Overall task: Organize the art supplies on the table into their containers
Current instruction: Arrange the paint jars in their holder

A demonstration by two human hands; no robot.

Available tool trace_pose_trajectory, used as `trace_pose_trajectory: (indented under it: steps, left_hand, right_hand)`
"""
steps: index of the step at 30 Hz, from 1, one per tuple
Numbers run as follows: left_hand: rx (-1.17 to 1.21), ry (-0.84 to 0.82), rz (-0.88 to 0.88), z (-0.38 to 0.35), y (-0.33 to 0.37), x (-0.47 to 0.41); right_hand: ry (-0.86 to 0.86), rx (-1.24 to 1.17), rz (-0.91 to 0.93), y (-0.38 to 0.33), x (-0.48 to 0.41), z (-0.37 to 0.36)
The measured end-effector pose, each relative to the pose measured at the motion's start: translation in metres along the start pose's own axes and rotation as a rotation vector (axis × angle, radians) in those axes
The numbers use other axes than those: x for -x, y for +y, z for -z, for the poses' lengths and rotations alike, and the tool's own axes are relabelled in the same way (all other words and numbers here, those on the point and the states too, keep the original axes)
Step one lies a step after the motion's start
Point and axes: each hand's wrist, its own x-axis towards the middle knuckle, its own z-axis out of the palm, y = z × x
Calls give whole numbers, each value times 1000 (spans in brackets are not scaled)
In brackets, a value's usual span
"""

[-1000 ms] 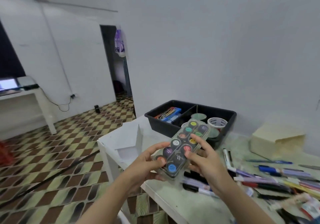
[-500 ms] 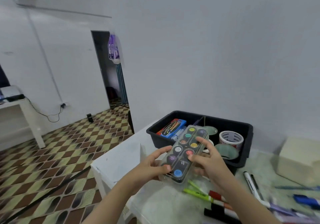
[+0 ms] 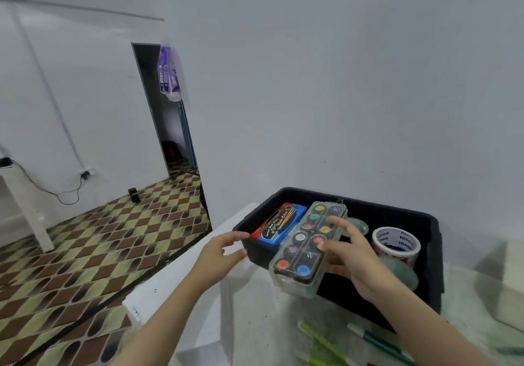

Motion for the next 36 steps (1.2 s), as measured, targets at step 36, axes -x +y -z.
trace_pose_trajectory:
  steps: [36]
  left_hand:
    - [-116, -903, -110, 24, -80, -206]
  right_hand:
    - [-16, 432, -159, 55, -169, -87]
